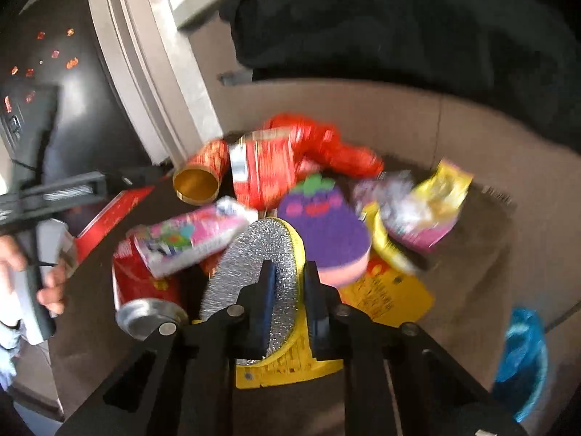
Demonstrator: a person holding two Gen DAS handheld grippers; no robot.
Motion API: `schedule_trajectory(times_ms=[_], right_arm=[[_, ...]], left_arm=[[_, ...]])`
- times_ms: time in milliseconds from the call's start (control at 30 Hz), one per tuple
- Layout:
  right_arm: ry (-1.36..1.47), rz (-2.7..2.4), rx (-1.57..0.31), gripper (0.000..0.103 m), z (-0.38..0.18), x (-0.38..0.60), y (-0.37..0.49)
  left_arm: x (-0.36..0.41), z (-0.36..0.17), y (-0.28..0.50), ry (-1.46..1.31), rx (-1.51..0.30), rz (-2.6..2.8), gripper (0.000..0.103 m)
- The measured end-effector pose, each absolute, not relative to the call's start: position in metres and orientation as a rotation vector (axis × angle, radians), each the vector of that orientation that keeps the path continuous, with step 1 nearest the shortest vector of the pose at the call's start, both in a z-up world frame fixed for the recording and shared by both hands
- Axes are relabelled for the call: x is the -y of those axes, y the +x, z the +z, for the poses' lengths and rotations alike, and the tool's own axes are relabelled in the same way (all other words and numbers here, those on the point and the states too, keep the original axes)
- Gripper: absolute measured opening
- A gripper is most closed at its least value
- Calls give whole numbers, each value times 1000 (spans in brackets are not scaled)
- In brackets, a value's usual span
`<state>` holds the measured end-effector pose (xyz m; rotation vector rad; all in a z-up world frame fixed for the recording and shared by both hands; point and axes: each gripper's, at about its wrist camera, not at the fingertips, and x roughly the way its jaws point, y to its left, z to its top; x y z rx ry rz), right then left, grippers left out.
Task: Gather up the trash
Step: 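Grasp the silver glitter disc with the right tool while the left tool grasps the red paper cup, then carry the disc and cup over the blue-lined bin and open both tools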
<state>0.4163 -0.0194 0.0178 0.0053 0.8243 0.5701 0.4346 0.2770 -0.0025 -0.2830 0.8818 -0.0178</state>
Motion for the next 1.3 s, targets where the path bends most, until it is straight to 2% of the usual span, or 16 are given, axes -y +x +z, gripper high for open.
schedule_trajectory(times_ms=[67,133,233,400,467,500,533,567,633,800,1033,1133,1300], right_arm=[[-12,555,-786,13,30,26,415],[-29,554,-769,13,35,30,416],[-40,561,-776,13,33,34,421],[1,569,-789,13,24,42,424],[-6,564,-774,13,24,41,423],[-13,564,-766,13,24,41,422],[-24,563,-757,13,25,41,421],[-30,563,-752,13,26,42,420],[-40,562,-746,13,28,44,419],[-23,558,-718,12,44,57,415],[48,568,-664,11,85,81,404],[67,544,-620,11,107,98,396],[76,481,-552,11,137,143,381]], left_arm=[[-277,-7,444,-332,-915,-37,80],[-278,-16,459,-423,-981,-54,73],[-286,-33,479,-611,-1053,-40,69],[-297,-47,510,-733,-1053,91,60],[-300,-48,520,-770,-1032,115,50],[-300,-48,523,-775,-1016,122,37],[-299,-46,526,-764,-1001,131,19],[-297,-43,527,-738,-994,140,11],[-293,-33,524,-675,-969,133,5],[-271,18,490,-428,-856,110,3],[-226,80,435,-242,-749,66,3],[-196,109,414,-187,-716,22,3],[-124,129,397,-117,-730,-117,3]])
